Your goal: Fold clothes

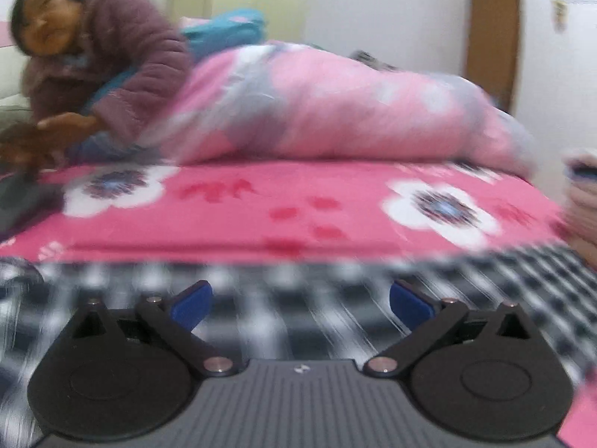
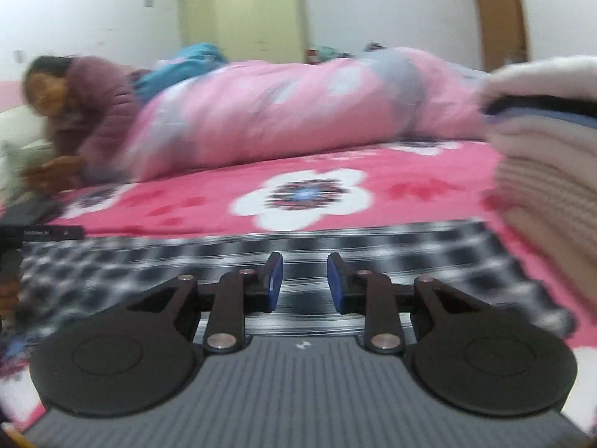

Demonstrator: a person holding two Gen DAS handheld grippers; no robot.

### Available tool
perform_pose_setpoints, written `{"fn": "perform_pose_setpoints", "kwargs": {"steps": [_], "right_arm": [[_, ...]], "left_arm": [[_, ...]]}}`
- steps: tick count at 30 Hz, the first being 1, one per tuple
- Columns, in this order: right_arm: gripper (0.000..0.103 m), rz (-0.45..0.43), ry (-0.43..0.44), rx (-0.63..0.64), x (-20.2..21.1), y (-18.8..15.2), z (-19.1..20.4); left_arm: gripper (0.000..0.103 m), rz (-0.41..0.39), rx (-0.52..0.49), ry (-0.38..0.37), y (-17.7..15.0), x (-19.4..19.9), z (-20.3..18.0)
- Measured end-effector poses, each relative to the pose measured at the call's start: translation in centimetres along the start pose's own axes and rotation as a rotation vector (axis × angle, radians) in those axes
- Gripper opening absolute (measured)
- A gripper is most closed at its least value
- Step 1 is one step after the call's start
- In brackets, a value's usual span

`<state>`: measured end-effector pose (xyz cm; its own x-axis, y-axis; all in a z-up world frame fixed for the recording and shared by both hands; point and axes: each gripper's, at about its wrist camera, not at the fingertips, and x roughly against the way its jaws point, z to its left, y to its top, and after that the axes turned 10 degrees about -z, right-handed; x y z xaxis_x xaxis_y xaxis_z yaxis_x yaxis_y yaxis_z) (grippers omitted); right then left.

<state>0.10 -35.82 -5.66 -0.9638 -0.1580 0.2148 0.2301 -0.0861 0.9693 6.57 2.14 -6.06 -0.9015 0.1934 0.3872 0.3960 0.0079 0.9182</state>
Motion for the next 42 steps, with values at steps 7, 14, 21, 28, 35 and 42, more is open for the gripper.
{"fn": "perform_pose_setpoints", "kwargs": {"steps": [7,14,21,28,35,42], "right_arm": [[0.025,0.075,0.175,0.045,-1.6,-2.9,6.7],[0.028,0.186,-0.123,0.173,-0.1,-6.0,3.1],[0.03,0.144,-0.41,-0.083,5.3,-4.5,-3.5],[0.031,0.041,-0.126,0.074,3.0,-3.1,4.7],[0.035,0.122,-0.021,0.067,-1.8,-4.0,7.4],[0.04,0.188,-0.396,0.076,-2.2,-4.6,4.1]], "left_arm": [[0.102,0.116,-0.007,-0.013,-6.9,4.1,-1.2],[0.102,0.038,-0.039,-0.01,-8.1,6.9,-0.4],[0.102,0.006,0.016,-0.027,-8.1,8.4,0.7],[0.102,-0.049,0.105,0.016,-7.6,10.7,2.7],[0.102,-0.11,0.247,0.13,-7.2,13.5,8.6],[0.102,-0.188,0.521,0.301,-6.5,15.8,19.1]]}}
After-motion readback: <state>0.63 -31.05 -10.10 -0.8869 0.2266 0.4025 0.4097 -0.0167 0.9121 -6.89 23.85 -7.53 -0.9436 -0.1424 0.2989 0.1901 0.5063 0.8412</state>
